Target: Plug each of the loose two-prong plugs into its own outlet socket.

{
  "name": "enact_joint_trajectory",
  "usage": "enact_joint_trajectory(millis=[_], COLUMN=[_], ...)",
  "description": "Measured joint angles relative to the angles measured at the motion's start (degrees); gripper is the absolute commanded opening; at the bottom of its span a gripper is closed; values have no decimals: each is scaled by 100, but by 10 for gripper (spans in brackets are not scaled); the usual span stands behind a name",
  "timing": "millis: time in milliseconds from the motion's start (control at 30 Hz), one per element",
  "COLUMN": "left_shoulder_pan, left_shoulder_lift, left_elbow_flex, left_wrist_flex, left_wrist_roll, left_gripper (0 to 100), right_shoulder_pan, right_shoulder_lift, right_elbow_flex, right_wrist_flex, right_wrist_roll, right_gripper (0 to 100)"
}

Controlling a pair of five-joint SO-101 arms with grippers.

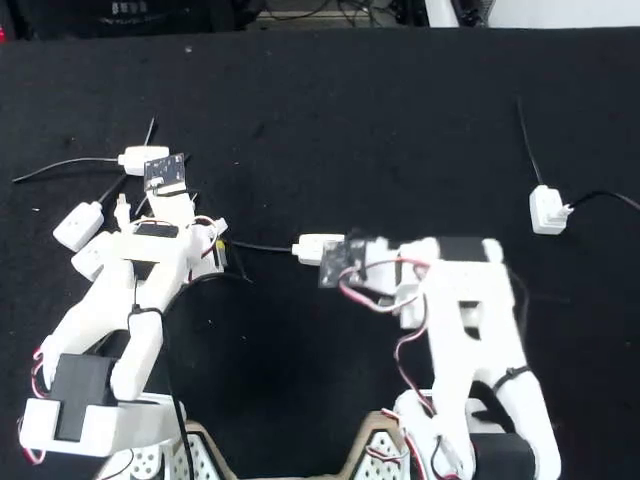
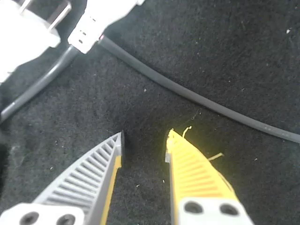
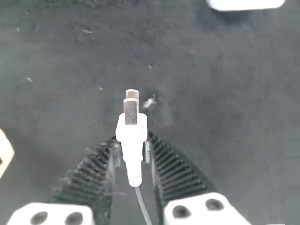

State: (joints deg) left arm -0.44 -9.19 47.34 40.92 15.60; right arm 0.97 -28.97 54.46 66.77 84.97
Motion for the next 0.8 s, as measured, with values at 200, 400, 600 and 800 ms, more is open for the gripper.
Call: enact_joint_trajectory(millis=[200, 400, 600, 800], left_shoulder_pan=[0, 0, 0, 0], left_shoulder_lift=[0, 0, 0, 0], left_elbow_flex=[0, 0, 0, 0], left_wrist_flex=[0, 0, 0, 0], left_wrist_roll=[0, 0, 0, 0], left_gripper=[155, 155, 155, 155], right_shoulder_pan=[-105, -114, -114, -114], right_shoulder_lift=[0, 0, 0, 0], right_elbow_flex=[1143, 1292, 1292, 1196], right_wrist_flex=[-1459, -1864, -1609, -1600], right_wrist_roll=[-431, -1723, -1969, -1996], right_gripper=[12, 158, 76, 11])
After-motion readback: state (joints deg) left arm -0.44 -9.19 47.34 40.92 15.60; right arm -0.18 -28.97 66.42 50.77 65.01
